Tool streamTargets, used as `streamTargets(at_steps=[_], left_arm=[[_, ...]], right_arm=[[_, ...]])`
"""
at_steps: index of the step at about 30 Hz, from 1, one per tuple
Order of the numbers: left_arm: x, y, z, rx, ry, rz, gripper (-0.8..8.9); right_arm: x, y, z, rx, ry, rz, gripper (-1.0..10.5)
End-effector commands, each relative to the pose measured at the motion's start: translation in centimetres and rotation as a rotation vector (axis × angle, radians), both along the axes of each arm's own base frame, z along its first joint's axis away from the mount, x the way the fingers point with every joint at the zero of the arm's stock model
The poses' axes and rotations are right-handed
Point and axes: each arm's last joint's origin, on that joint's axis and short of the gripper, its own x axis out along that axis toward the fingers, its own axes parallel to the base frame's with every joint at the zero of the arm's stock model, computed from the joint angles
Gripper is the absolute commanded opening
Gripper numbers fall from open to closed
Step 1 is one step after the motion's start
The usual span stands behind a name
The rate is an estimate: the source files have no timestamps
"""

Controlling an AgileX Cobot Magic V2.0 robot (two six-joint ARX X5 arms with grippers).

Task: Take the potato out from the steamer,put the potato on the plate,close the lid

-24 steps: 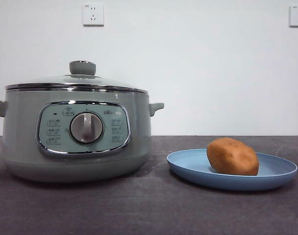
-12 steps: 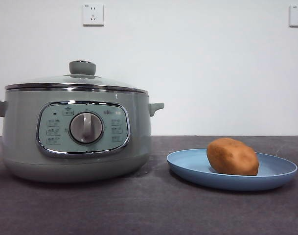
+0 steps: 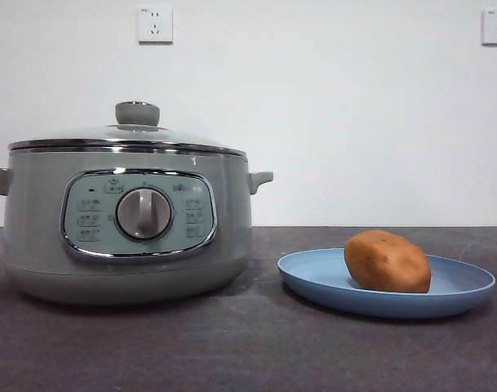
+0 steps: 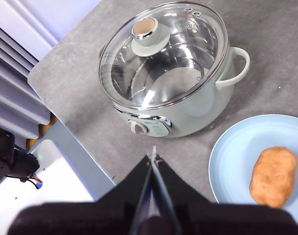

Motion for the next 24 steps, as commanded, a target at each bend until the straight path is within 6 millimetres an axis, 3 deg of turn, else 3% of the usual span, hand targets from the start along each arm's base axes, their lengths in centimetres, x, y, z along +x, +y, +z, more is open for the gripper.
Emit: streamTargets(at_steps=[1,6,11,21,24], left_arm=[[-2.6,1.6,1.3,-0.094,-0.034,0.173,-0.03],[-5.1,3.3,1.6,-0.145,-0.168,0.338,-0.03],[-6.2,4.5,-2.4,-0.182,-0.216,0.375,-0.03],[-8.2,6.4,-19.5,-0.409,-0.332,0.348,-0.03],[-8.8,6.7,-23.6,-0.445,-0.397,0.326,-0.03]], right_arm=[[0.1,0.0,-0.1,-0.004,-0.003,0.002,0.0],[0.1,0.0,-0.1,-0.004,-0.003,0.002,0.0],[0.1,0.0,-0.1,-0.004,-0.003,0.002,0.0],[0.1,0.0,-0.1,-0.004,-0.003,0.002,0.0],[0.1,0.0,-0.1,-0.004,-0.003,0.002,0.0]])
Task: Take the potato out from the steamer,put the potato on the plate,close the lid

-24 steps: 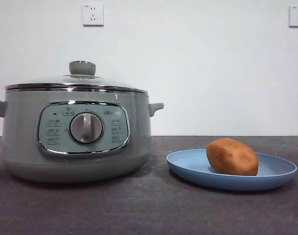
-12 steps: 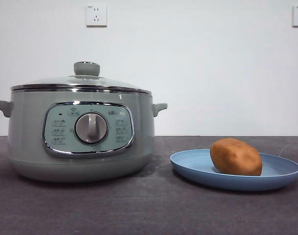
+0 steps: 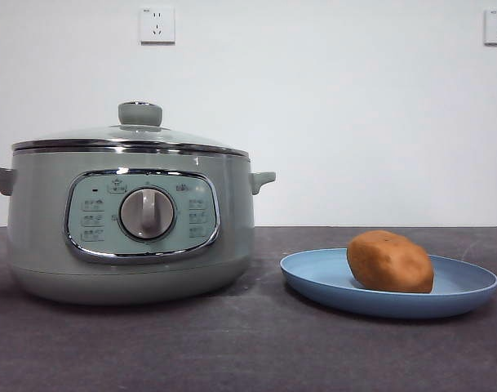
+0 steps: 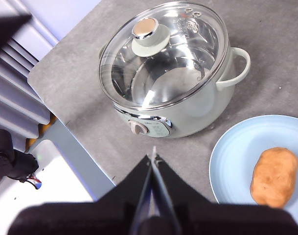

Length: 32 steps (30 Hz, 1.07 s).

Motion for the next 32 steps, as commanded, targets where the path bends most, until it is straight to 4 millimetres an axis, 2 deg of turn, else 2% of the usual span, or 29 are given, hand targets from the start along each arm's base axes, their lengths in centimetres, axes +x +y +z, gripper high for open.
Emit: streamTargets(at_steps=[1,6,11,20,29,32], left_arm=[[-0.4,0.2,-5.0,-0.034,-0.05,-0.016,-0.03],[-1.0,0.6,-9.3,-0.045,-0.098,-0.007,-0.03],[-1.2,1.0,-11.7,-0.042,-0.086,0.021,-0.03],[-1.5,1.1,-14.0,-0.043,-0.069,0.017,-0.03],[-2.0,1.2,-14.9,-0.03,0.021,0.024,-0.03],[-2.1,1.1,-14.8,-0.033,0.001,0.019,-0.03]], right_arm=[[0.1,0.0,-0.1,-0.002,-0.003,0.004,0.0],[0.1,0.0,-0.1,-0.002,-0.003,0.004,0.0],[0.1,0.0,-0.1,-0.002,-0.003,0.004,0.0],[0.1,0.0,-0.1,-0.002,-0.003,0.004,0.0],[0.1,0.0,-0.1,-0.002,-0.003,0.004,0.0],[0.1,0.0,-0.1,-0.002,-0.003,0.004,0.0]])
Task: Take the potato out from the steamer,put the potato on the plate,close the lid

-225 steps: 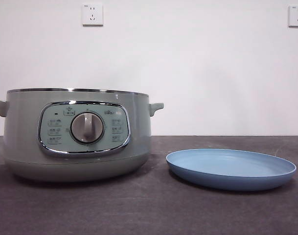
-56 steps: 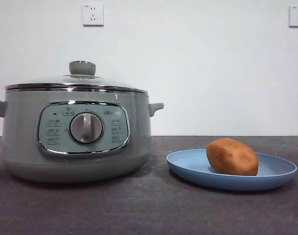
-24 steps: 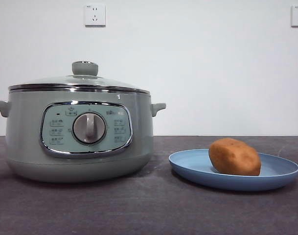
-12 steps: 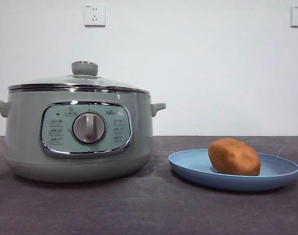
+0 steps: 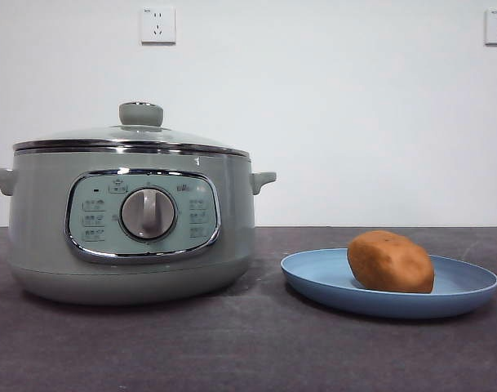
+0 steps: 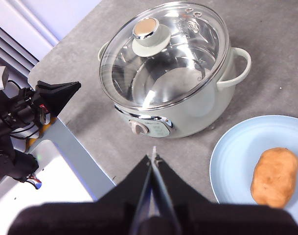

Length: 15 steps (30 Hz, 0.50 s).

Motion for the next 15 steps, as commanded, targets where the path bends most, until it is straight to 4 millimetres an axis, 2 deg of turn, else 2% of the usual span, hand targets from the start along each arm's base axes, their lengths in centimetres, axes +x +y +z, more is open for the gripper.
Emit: streamTargets(at_steps=[1,15], left_arm=[[0.0,0.02,-0.38,-0.004,0.002,-0.002,-0.03],[0.01,0.01,-0.34,-0.003,-0.003,-0.002,-0.03]], right_arm=[[0.06,0.04,-0.09,-0.002,-0.003,0.004,0.0],[0.06,0.04,-0.09,-0.002,-0.003,0.004,0.0]])
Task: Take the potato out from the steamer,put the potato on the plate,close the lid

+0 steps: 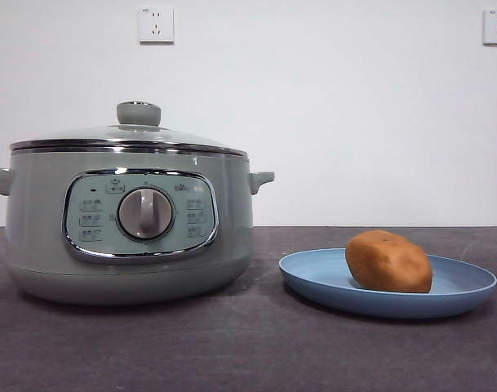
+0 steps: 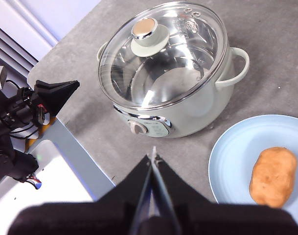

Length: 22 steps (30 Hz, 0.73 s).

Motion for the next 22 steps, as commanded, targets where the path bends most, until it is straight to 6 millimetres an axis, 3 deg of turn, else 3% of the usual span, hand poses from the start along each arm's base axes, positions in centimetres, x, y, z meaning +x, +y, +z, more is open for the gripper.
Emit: streamTargets(at_steps=[1,13,16,19,22], left_arm=[[0.1,0.0,-0.4,-0.002,0.008,-0.002,-0.03],[0.1,0.0,-0.4,-0.002,0.008,-0.002,-0.03],[0.1,0.0,-0.4,-0.002,0.008,-0.001,-0.03],[0.1,0.0,-0.4,-0.002,0.008,-0.002,-0.03],[0.1,0.0,-0.4,-0.002,0.008,-0.002,-0.03]], right_arm=[[0.1,0.0,-0.1,-0.002,-0.003,0.004,0.0],[-0.3,-0.1,0.1,0.002,-0.007,0.007,0.0],[-0.6,-1.0,0.4,-0.059,-0.096,-0.031,0.0],[-0.8,-2.9,0.5,-0.095,-0.179,-0.178,0.0],[-1.6,-4.6,-0.5,-0.043,-0.263,-0.276,0.0]])
